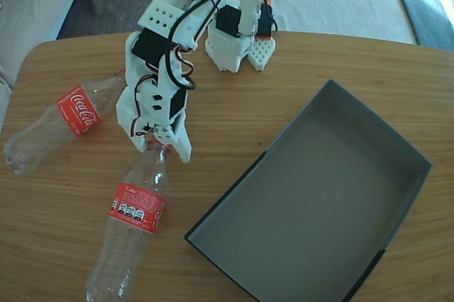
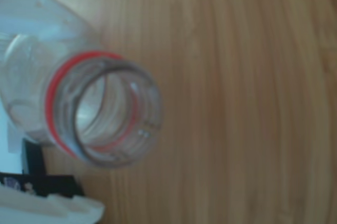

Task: Grasp the bottles and put them in the box.

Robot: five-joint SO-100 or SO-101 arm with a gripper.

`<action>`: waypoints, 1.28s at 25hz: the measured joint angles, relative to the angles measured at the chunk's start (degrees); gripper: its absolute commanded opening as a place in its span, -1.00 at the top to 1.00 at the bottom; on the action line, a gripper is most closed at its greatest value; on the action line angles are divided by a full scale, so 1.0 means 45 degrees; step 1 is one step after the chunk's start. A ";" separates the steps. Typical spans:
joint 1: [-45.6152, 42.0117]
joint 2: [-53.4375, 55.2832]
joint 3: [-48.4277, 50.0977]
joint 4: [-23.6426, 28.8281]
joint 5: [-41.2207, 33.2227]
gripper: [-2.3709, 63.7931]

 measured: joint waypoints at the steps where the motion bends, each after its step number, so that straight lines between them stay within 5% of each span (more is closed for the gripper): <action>1: 0.0078 -0.0215 -0.0020 -0.0020 0.0000 -0.14; 21: 0.0742 -0.1602 -0.0918 -0.0645 0.0000 -0.13; 27: 0.0625 -0.1602 -0.0938 -0.0605 0.0000 0.34; 32: 0.0742 -0.1602 -0.0938 -0.0605 0.0000 0.37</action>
